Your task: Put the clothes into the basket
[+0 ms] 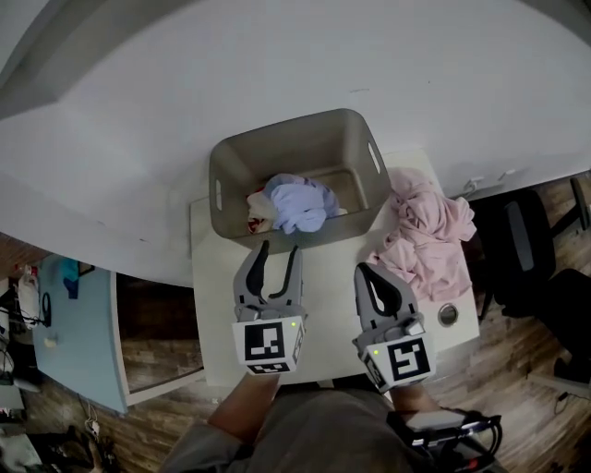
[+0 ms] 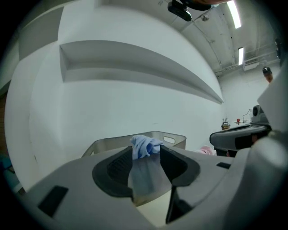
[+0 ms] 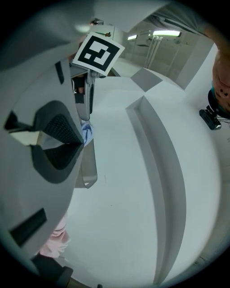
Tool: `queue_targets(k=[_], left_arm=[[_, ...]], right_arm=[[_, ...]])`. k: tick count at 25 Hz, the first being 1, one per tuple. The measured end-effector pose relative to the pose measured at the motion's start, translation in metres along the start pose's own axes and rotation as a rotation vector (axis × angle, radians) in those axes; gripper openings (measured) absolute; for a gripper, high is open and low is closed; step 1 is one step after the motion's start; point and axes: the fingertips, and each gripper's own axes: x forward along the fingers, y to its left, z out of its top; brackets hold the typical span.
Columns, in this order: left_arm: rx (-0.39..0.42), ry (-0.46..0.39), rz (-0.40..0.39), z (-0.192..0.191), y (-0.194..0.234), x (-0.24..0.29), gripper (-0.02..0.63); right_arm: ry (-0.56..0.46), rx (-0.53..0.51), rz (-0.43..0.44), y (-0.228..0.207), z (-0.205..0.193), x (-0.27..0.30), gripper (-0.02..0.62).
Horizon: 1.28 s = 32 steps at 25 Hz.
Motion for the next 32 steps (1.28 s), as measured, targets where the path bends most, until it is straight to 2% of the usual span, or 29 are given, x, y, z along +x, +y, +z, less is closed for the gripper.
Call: queue_targets(k=[8,16,18,20,26,32], left_arm=[[-0.012,-0.055,0.016,0.01,-0.005,-0.036,0.188],[-0.023,-0.154,0.013,0.034,0.005,-0.068,0.092],[-0.044,-0.177,0.003,0.037,0.009,-0.079,0.036],[-0.065,-0.194,-0.014,0.038,0.013,-0.09,0.009],[-0.074,-0.237,-0.081,0.049,0.015,-0.114,0.009],[-0.055,-0.273,-0.107,0.05,0.015,-0.136,0.009]], right_arm=[[-0.028,-0.015,0.016,0.008,0.011,-0.014,0.006],[-0.053,-0.041,0.003,0.028,0.022,-0.027,0.006],[-0.053,-0.049,-0.002,0.035,0.022,-0.032,0.006],[-0.053,-0.057,-0.01,0.043,0.022,-0.037,0.006],[-0.071,-0.105,-0.04,0.069,0.032,-0.053,0.006],[-0.08,-0.123,-0.085,0.084,0.036,-0.059,0.006]])
